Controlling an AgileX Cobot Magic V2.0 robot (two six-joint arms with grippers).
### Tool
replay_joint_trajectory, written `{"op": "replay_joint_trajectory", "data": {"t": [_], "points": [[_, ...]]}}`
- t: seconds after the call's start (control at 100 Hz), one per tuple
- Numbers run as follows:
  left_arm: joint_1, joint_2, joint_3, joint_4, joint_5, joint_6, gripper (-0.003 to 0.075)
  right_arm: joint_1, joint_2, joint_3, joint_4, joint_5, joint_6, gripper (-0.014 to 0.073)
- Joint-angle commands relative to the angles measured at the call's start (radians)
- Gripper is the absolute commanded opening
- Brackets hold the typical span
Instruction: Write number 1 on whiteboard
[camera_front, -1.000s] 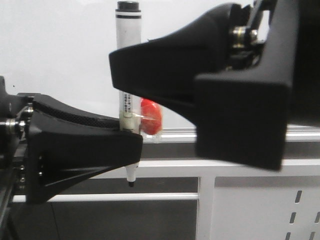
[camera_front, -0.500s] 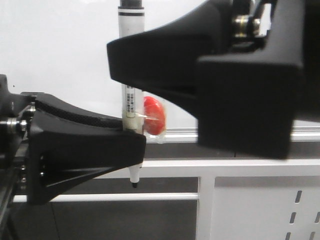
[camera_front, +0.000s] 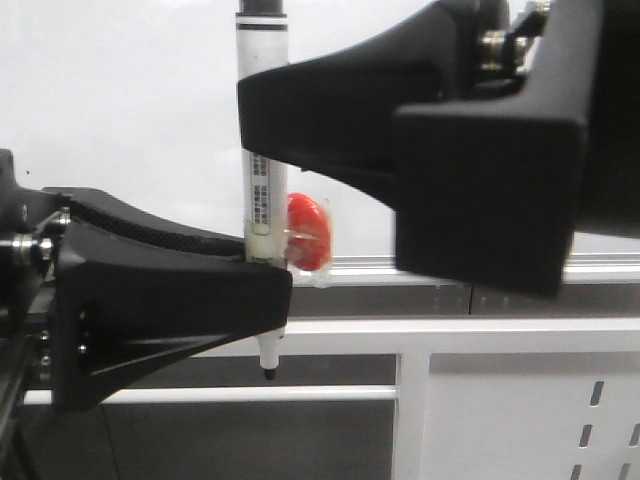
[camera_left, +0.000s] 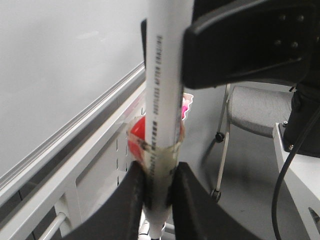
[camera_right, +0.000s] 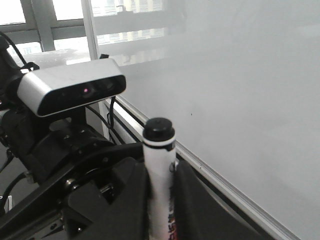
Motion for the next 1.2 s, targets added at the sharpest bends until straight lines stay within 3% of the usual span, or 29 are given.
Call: {"op": "replay_joint_trajectory", "data": {"t": [0.0,0.13,0.23,1.19], "points": [[-0.007,-0.023,-0.020,-0.039,-0.222,0.004,0.0086,0.001,-0.012,-0.028,-0.023,-0.089,0.018,-0.0079],[-0.007,-0.023,-0.020,-0.046,-0.222,0.004,0.0249,0.001,-0.012,-0.028,-0.023,-0.089,0.018,-0.0079],[-0.007,-0.023,-0.020,-0.066,-0.222,0.004,0.0307,0.001,-0.012,-0.028,-0.023,-0.089,0.018,-0.0079],[-0.005,-0.023,-0.014,-0.083,-0.213,0.004,0.0340,0.001,-0.012,-0.028,-0.023,-0.087,0.018,-0.0079]]}}
